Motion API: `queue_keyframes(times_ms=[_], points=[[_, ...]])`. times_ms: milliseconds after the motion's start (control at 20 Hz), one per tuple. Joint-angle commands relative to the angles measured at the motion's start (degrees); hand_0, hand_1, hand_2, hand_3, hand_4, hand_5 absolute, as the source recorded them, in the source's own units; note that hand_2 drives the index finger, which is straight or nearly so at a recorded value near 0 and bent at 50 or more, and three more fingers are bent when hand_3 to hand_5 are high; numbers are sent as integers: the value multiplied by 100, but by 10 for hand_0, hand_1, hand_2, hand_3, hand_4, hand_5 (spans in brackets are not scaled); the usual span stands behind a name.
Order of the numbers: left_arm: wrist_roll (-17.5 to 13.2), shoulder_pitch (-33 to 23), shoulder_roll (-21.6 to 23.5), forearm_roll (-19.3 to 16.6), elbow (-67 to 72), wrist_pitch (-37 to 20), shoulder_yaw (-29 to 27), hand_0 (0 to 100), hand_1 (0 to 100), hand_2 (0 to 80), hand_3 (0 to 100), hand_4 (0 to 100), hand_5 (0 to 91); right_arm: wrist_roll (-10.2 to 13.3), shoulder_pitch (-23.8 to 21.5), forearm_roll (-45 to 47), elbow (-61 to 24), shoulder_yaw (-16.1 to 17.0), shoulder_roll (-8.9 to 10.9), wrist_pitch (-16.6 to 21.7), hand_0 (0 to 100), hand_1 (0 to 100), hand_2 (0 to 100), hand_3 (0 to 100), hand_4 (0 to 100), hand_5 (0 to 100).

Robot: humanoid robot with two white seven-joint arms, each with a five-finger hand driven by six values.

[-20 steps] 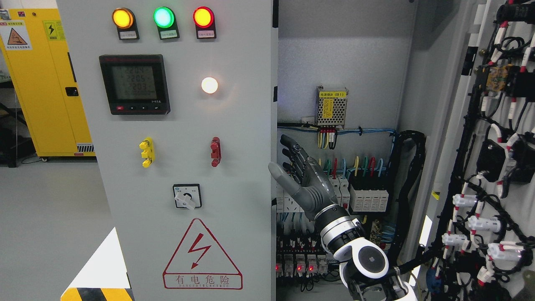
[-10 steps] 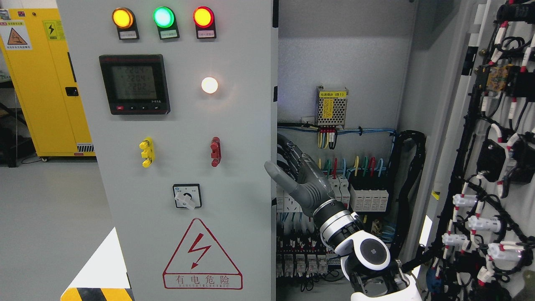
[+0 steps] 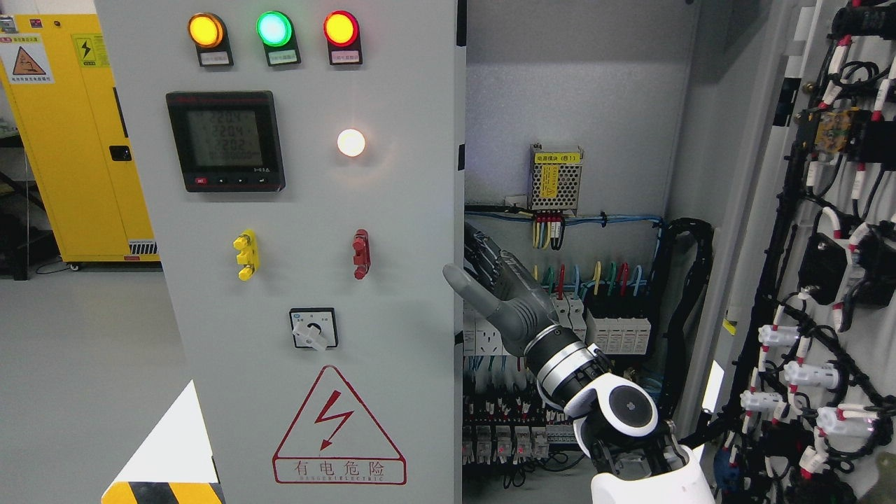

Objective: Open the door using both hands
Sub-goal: 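Hook the right hand fingers behind the indicator-light door's inner edge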

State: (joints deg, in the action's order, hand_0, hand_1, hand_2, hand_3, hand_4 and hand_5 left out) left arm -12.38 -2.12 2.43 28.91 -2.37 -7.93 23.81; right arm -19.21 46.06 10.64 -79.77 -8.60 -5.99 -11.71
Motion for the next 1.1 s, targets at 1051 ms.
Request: queue_keyframes(times_ms=[1051], points=[[7, 2, -5, 0, 0, -15, -8, 120, 556, 0, 0, 0, 0, -1445, 509, 737, 823, 499, 168, -507, 0, 500, 40, 0, 0, 0]])
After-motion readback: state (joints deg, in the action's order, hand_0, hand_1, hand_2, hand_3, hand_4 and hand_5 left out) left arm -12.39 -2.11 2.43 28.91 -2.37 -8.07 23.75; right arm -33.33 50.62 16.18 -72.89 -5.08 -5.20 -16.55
